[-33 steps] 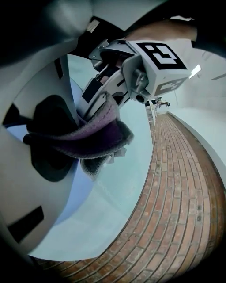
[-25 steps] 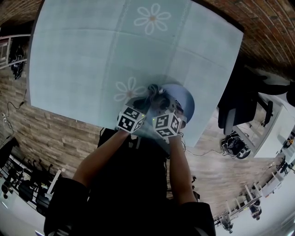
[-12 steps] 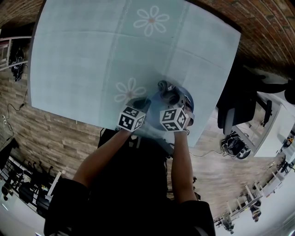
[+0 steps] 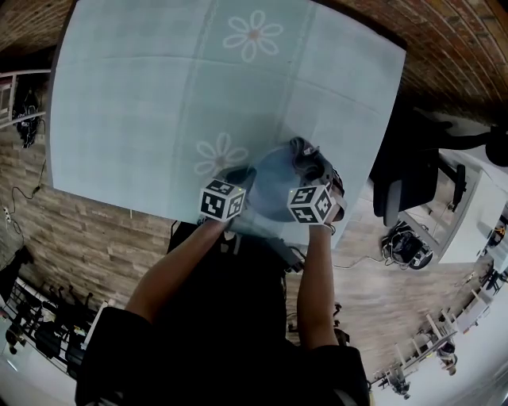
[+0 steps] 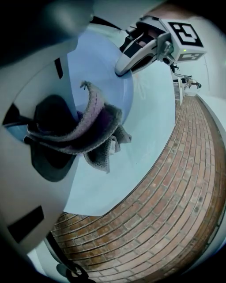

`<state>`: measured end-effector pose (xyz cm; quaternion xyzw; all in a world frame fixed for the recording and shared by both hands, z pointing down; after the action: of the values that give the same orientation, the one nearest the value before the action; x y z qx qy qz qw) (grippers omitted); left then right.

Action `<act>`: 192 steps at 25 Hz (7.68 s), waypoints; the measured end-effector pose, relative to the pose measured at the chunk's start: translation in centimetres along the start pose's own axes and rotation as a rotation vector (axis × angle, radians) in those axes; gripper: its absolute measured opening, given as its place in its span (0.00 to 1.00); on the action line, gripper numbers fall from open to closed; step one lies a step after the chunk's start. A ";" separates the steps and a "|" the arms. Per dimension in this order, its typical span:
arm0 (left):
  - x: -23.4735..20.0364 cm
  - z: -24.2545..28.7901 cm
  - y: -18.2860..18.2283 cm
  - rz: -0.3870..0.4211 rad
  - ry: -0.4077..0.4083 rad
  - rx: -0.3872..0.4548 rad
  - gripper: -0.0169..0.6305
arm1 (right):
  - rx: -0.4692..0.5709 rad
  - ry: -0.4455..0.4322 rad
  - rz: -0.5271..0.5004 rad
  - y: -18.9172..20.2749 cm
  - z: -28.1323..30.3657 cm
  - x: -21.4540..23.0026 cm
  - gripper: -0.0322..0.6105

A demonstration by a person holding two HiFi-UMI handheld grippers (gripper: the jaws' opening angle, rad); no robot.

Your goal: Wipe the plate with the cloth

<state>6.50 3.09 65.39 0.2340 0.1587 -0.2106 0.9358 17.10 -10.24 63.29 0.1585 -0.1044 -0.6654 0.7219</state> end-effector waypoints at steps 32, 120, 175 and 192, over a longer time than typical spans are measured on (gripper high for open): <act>0.3 0.3 -0.5 -0.054 0.013 -0.002 0.09 | -0.197 -0.171 0.099 9.6 -4.9 -9.3 0.14; 0.7 0.3 0.1 -0.032 0.066 -0.035 0.09 | -0.051 -0.196 0.148 1.2 -0.4 -1.2 0.14; 1.0 0.6 0.5 -0.041 0.083 -0.052 0.09 | -0.128 -0.430 -0.087 4.7 -2.0 -13.7 0.14; 0.8 0.5 0.4 -0.042 0.085 -0.052 0.09 | -0.094 -0.210 -0.276 0.1 0.3 -3.5 0.14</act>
<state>7.44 2.93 65.66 0.2149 0.2088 -0.2158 0.9293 16.81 -6.73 63.79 0.0670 -0.1252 -0.7753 0.6154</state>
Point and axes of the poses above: the fingertips, and each gripper's own axes: z forward along the fingers, x to its right, y out of its underside, the point moved 3 cm from there along -z, backward along the fingers, and after that the axes turned 15 degrees about -y, right-handed, at the moved point
